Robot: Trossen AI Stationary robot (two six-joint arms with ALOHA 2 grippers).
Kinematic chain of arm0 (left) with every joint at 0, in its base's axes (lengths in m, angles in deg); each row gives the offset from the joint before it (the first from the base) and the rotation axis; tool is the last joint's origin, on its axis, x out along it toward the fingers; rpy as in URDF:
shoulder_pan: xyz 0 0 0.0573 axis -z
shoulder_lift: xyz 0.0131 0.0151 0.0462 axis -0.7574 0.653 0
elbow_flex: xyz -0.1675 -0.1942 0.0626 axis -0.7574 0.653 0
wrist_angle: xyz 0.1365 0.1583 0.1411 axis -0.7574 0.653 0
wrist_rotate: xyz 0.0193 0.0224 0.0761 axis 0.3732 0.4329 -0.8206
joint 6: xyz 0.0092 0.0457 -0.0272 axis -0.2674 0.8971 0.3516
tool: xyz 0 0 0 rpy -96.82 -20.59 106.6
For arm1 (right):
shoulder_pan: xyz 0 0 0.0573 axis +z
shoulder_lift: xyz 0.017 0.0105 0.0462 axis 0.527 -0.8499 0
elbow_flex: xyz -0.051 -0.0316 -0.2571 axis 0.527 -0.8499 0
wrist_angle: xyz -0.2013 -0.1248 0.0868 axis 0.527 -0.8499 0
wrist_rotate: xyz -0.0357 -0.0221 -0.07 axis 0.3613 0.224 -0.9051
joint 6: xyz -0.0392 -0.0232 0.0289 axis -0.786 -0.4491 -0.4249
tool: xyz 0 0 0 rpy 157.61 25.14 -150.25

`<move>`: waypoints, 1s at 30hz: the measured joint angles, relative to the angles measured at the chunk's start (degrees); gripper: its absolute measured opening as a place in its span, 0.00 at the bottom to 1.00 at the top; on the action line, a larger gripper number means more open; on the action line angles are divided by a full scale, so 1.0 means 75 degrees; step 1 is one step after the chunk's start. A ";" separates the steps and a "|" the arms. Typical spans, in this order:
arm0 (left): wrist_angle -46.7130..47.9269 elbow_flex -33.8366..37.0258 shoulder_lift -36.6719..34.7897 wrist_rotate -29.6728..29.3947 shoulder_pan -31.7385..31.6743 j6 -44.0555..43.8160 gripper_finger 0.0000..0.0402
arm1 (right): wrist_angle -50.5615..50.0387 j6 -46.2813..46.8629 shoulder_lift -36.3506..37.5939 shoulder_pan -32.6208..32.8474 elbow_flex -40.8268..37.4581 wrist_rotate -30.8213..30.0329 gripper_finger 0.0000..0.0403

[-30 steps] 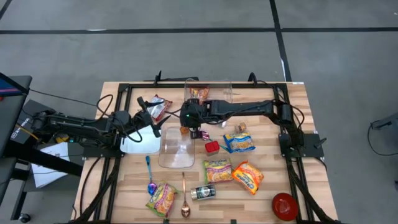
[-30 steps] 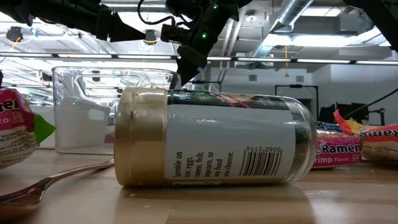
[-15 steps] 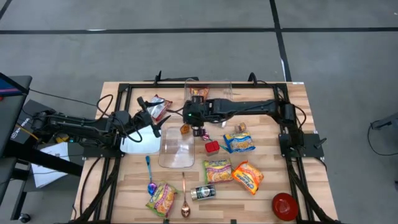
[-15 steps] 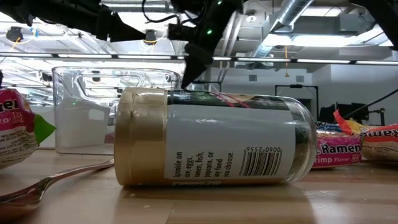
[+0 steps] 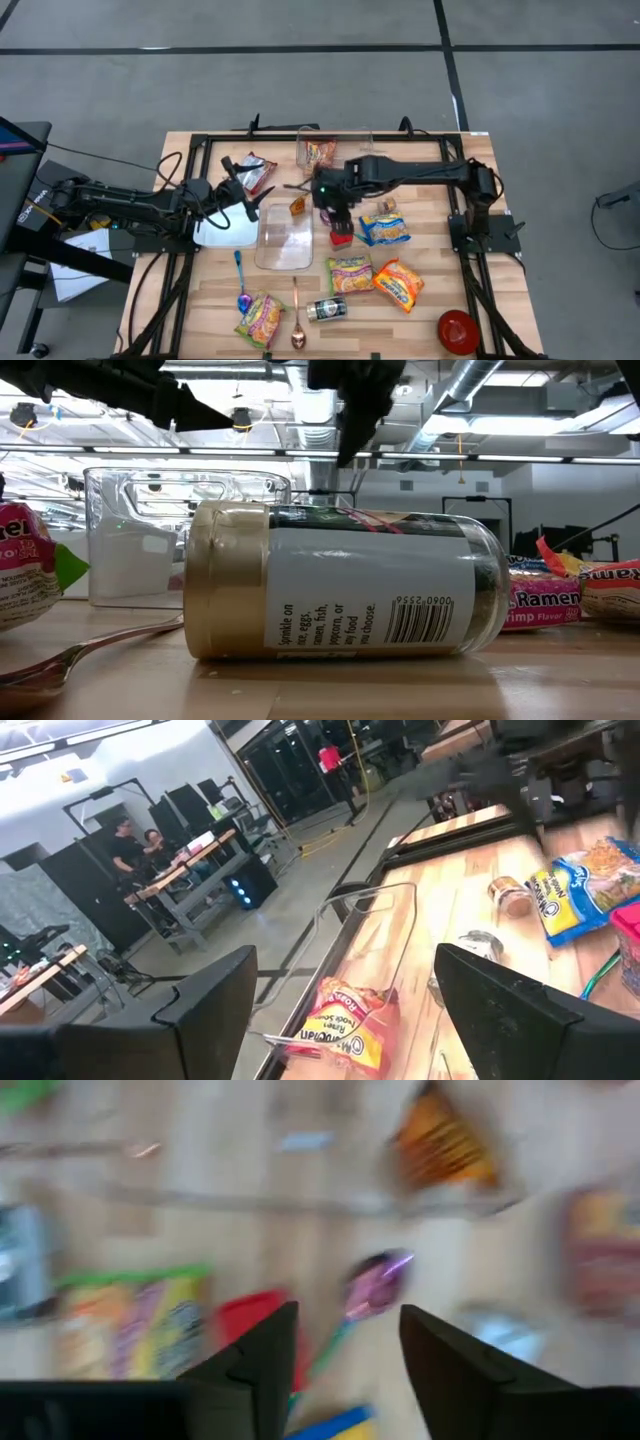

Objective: Pick & Place Food Item
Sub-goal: Put the red seasoning can into the bottom transparent bin

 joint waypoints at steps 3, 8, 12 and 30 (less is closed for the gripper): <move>0.0003 0.0000 0.0000 0.0000 -0.0002 -0.0020 0.74 | -0.0284 0.0297 -0.0053 0.0326 0.0002 0.0382 0.57; -0.0013 0.0000 0.0000 0.0000 -0.0002 -0.0025 0.74 | -0.0597 0.0310 -0.0108 0.0925 -0.0003 0.0014 0.73; -0.0012 0.0000 0.0000 0.0001 0.0001 -0.0047 0.74 | -0.0861 0.0491 -0.0120 0.1238 -0.0001 -0.0640 0.79; -0.1096 -0.0116 0.0137 0.2342 0.0172 -0.1595 0.74 | -0.0481 0.3756 0.3160 0.2154 -0.4334 -0.3657 0.78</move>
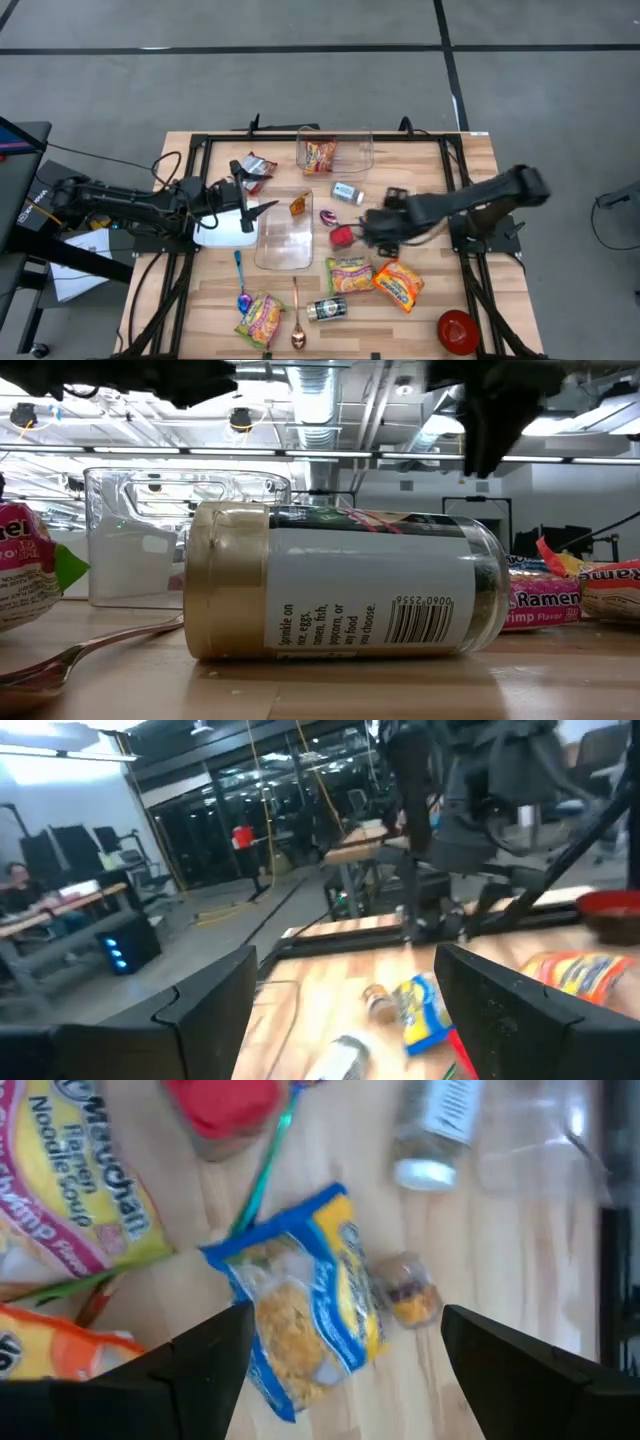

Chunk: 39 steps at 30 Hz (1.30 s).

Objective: Pick & Place Food Item
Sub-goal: Put the red seasoning can into the bottom transparent bin

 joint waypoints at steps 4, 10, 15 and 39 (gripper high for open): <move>0.0034 -0.0581 0.0815 -0.0002 0.0489 -0.0193 0.74 | 0.1065 0.0899 0.1661 0.0628 -0.1408 -0.0823 0.78; 0.1186 -0.2905 0.3257 -0.0306 0.0955 0.0345 0.77 | 0.2355 0.1030 0.3414 0.1532 -0.2718 -0.1589 0.78; 0.3828 -0.5577 0.5331 -0.0383 0.0793 0.0324 0.85 | 0.2354 0.1022 0.4111 0.2242 -0.3214 -0.2212 0.78; 0.6320 -0.7733 0.8932 0.0908 0.0348 -0.2291 0.93 | 0.2220 0.1095 0.4918 0.3222 -0.3707 -0.2758 0.78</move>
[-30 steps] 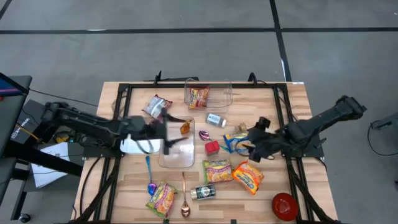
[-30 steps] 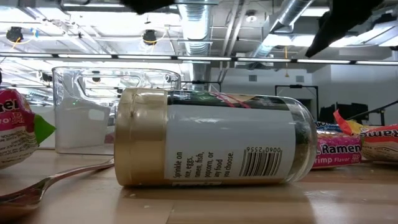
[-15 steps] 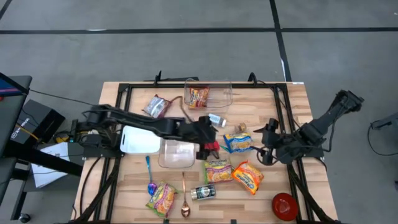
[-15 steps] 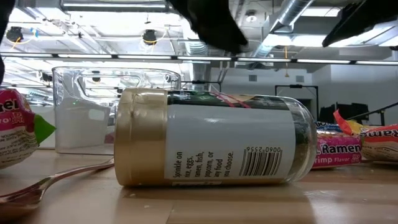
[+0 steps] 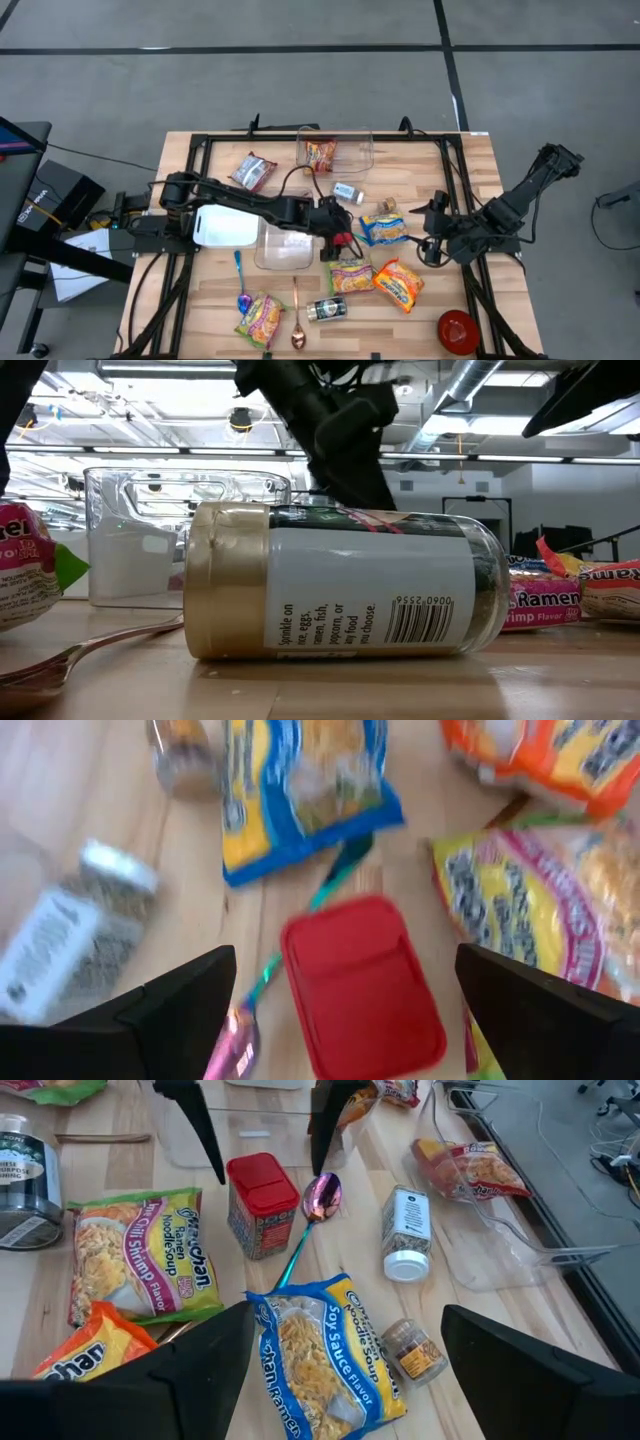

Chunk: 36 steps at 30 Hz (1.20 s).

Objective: Pick & Place Food Item
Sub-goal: Put the red seasoning can into the bottom transparent bin

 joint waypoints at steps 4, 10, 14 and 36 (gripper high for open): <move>0.0189 0.0010 0.0000 0.0087 -0.0024 -0.0201 0.93 | 0.0003 0.0029 0.0000 -0.0003 0.0000 0.0000 0.78; 0.0168 0.0010 0.0001 0.0148 -0.0032 -0.0364 0.93 | 0.0006 0.0026 0.0000 -0.0003 0.0000 0.0003 0.78; 0.0012 0.0013 0.0206 0.0279 -0.0033 -0.0365 0.93 | -0.0003 0.0023 0.0000 -0.0003 0.0000 0.0003 0.78; -0.0181 0.0007 0.0347 0.0254 -0.0112 -0.0940 0.53 | -0.0094 0.0180 0.0000 -0.0006 0.0000 0.0029 0.78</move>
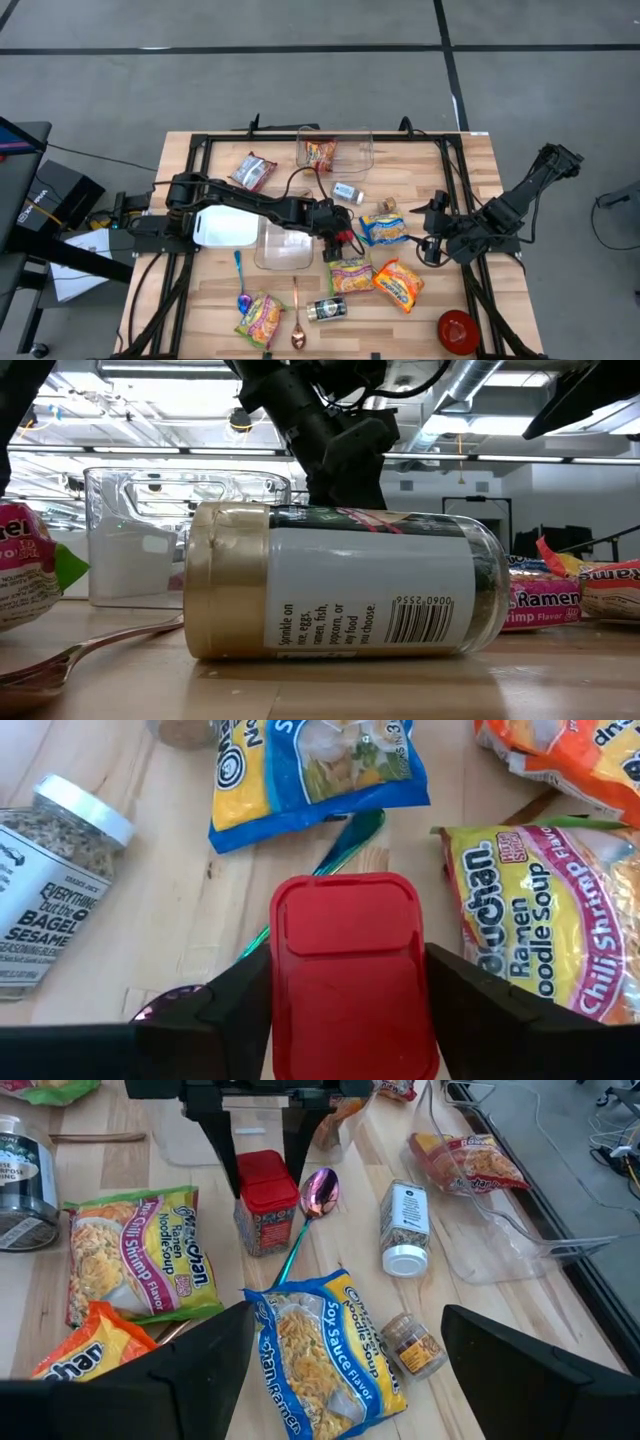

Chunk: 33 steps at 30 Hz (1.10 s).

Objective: Pick & Place Food Item
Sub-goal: Put the red seasoning can into the bottom transparent bin

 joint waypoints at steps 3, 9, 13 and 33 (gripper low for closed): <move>-0.0039 0.0000 0.0000 -0.0001 0.0000 0.0039 0.53 | 0.0003 0.0015 0.0000 0.0000 0.0000 0.0000 0.78; -0.0293 0.0003 -0.0319 0.0011 0.0000 0.0443 0.53 | 0.0010 0.0020 0.0000 0.0000 0.0000 -0.0005 0.78; -0.0108 0.0003 -0.1022 0.0019 -0.0015 0.0710 0.53 | -0.0004 0.0135 0.0000 0.0000 0.0003 -0.0008 0.78; 0.2019 0.4078 -0.6772 -0.1240 0.0203 -0.1976 0.53 | 0.0125 0.0420 0.0006 -0.0017 0.0006 -0.0296 0.78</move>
